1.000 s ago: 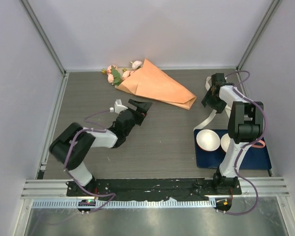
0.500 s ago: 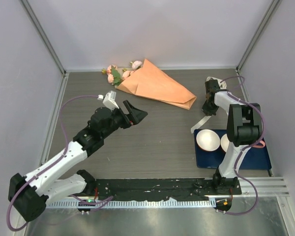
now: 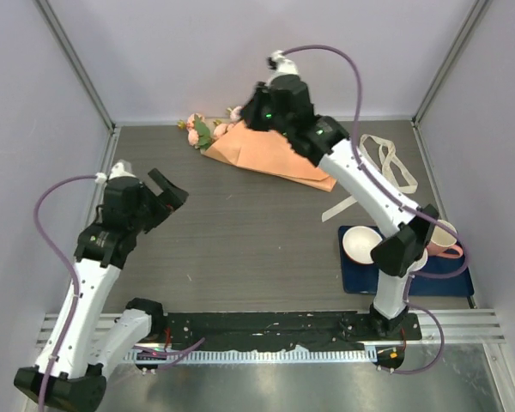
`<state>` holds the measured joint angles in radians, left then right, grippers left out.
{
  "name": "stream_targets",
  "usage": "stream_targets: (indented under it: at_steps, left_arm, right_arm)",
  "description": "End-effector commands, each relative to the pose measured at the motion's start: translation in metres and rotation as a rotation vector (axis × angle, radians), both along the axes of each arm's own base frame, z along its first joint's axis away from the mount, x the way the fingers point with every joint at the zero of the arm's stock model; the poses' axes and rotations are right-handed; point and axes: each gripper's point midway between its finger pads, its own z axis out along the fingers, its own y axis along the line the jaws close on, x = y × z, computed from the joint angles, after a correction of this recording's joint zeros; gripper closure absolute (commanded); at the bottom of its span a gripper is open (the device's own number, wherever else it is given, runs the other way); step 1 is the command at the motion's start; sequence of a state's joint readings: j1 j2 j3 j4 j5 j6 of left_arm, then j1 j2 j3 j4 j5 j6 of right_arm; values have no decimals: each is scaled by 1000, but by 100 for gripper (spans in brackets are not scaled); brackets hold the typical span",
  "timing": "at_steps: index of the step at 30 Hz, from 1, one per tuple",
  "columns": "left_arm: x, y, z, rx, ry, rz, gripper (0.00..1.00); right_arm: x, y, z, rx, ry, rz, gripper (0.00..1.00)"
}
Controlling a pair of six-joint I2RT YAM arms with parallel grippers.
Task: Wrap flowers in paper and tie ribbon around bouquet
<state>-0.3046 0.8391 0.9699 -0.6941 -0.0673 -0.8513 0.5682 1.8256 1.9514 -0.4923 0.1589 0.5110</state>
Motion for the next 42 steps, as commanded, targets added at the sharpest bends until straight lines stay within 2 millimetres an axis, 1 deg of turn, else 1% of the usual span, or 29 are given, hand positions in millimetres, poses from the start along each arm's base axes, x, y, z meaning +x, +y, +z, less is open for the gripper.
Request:
stream_targets:
  at_steps: [1,2,3,4,5,6,7,8,9,10,11,12,13,14,15,16,17,19,20,21,22,23,25,27,29,33,35,38,42]
  left_arm:
    - [-29,27,15,-31,35,48,0]
    - [-35,11,12,-87,23,-33,0]
    - [-30,-1,20,-144,-25,-80,0]
    - [-30,-9,15,-183,-16,-109,0]
    - [-36,-28,0,-254,41,-201,0]
    - [-29,-39,7,-312,1,-242,0]
    - [-27,-47,6,-344,1,-282,2]
    - [-24,-53,-7,-367,43,-300,2]
    - [-19,-57,-4,-378,19,-331,2]
    - [-16,-59,-7,-374,30,-342,2]
    - [-10,-61,-9,-367,43,-352,1]
    - [-9,-65,-8,-361,50,-377,1]
    - [-7,-67,-9,-339,48,-401,1]
    - [-5,-71,-4,-333,42,-422,1]
    - [-5,-80,-11,-323,72,-448,0]
    - [-4,-85,-13,-312,79,-464,0]
    - [-4,-90,-19,-308,94,-473,0]
    - [-4,-110,-27,-314,109,-527,0]
    - [-2,-118,-27,-328,105,-541,0]
    - [-8,-130,-29,-330,113,-580,0]
    - [-6,-138,-33,-327,126,-596,0]
    - [-6,-144,-32,-324,121,-615,0]
    - [-8,-158,-36,-311,139,-657,0]
    - [-11,-167,-38,-308,148,-693,0]
    - [-11,-173,-41,-315,159,-722,0]
    - [-10,-179,-43,-329,165,-749,0]
    - [-9,-180,-43,-333,166,-756,0]
    - [-7,-184,-41,-343,168,-771,1]
    - [-8,-187,-38,-349,174,-789,1]
  right_arm:
    - [-72,78,86,186,-58,212,100]
    - [-63,62,69,166,-15,148,100]
    - [-47,26,66,189,12,54,98]
    - [-40,6,53,179,42,12,96]
    - [-37,-9,17,144,115,-14,95]
    - [-28,-41,13,138,119,-79,92]
    - [-26,-59,3,106,125,-117,90]
    - [-26,-77,-28,51,168,-162,89]
    - [-23,-96,-36,16,164,-214,87]
    - [-19,-130,-56,-32,186,-276,85]
    - [-17,-149,-67,-60,202,-314,83]
    - [-15,-171,-78,-99,216,-373,71]
    - [-15,-208,-103,-152,263,-440,65]
    - [-15,-226,-116,-183,286,-485,48]
    - [-15,-248,-128,-210,308,-542,40]
    - [-13,-277,-156,-232,367,-598,34]
    - [-13,-292,-170,-237,403,-626,26]
    - [-11,-314,-197,-239,482,-666,23]
    - [-11,-340,-221,-234,551,-724,22]
    - [-11,-346,-234,-244,590,-735,22]
    - [-7,-355,-233,-270,598,-762,22]
    - [-6,-359,-254,-307,646,-770,21]
    - [2,-364,-259,-323,668,-779,21]
    - [5,-366,-274,-329,697,-787,23]
    - [11,-368,-274,-329,693,-807,24]
    - [15,-370,-289,-331,715,-825,28]
    - [16,-369,-296,-323,736,-831,35]
    - [7,-370,-300,-322,763,-860,43]
    - [-5,-367,-301,-306,775,-874,45]
